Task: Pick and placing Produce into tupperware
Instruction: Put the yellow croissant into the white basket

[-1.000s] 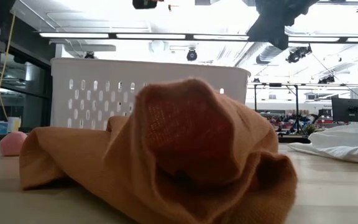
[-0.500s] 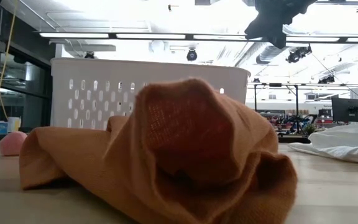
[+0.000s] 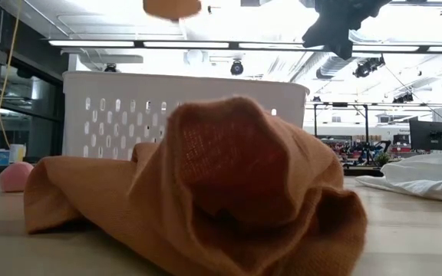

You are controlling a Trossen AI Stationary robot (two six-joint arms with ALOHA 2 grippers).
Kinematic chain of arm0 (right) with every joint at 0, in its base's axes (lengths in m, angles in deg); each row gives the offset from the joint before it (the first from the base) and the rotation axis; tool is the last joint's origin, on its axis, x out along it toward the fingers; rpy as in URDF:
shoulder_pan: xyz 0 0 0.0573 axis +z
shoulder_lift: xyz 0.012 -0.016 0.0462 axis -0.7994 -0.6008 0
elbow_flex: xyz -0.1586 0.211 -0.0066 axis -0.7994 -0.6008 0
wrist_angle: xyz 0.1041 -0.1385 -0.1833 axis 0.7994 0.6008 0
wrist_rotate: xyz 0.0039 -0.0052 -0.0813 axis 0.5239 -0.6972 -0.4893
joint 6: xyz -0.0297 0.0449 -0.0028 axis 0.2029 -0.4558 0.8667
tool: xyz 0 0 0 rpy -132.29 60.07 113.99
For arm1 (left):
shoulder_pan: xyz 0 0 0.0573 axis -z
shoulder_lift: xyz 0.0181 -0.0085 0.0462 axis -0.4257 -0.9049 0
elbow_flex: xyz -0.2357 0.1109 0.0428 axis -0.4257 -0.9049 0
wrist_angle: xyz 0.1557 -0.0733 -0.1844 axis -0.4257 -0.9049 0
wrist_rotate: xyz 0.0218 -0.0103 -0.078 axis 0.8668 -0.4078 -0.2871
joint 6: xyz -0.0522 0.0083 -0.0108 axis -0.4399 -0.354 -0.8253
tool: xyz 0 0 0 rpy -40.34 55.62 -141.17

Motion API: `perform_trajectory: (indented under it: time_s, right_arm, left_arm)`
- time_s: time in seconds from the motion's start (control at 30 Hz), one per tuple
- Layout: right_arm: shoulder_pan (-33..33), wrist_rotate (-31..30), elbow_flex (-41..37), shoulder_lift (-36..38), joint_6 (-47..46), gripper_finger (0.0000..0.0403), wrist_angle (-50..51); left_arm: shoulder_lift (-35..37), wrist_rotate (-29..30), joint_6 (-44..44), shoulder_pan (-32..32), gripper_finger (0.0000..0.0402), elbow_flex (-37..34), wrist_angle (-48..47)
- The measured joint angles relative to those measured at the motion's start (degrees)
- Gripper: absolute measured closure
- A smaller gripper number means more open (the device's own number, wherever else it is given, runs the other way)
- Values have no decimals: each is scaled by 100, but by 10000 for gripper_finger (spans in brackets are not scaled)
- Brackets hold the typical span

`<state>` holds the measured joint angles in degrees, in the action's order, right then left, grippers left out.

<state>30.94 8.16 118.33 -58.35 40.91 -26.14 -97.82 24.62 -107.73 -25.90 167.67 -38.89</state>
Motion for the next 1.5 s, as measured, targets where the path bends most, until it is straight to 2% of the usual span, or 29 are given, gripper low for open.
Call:
perform_trajectory:
  time_s: [0.2,0.63,0.87,1.13,1.33,1.5]
  right_arm:
    - [0,0,0,0,35,340,7]
    - [2,0,0,0,75,340,42]
    - [2,0,2,0,121,340,44]
    - [2,0,2,0,163,340,44]
    - [2,0,2,0,165,340,42]
    - [2,0,2,0,165,340,42]
  left_arm:
    - [0,-414,-211,27,181,-1063,1156]
    - [2,-367,-757,46,181,-2506,2525]
    - [2,-367,-787,164,181,-2644,2671]
    - [2,-338,-422,519,181,-2644,2761]
    - [2,176,-99,688,181,-2644,2811]
    - [-122,253,202,674,181,-2654,2760]
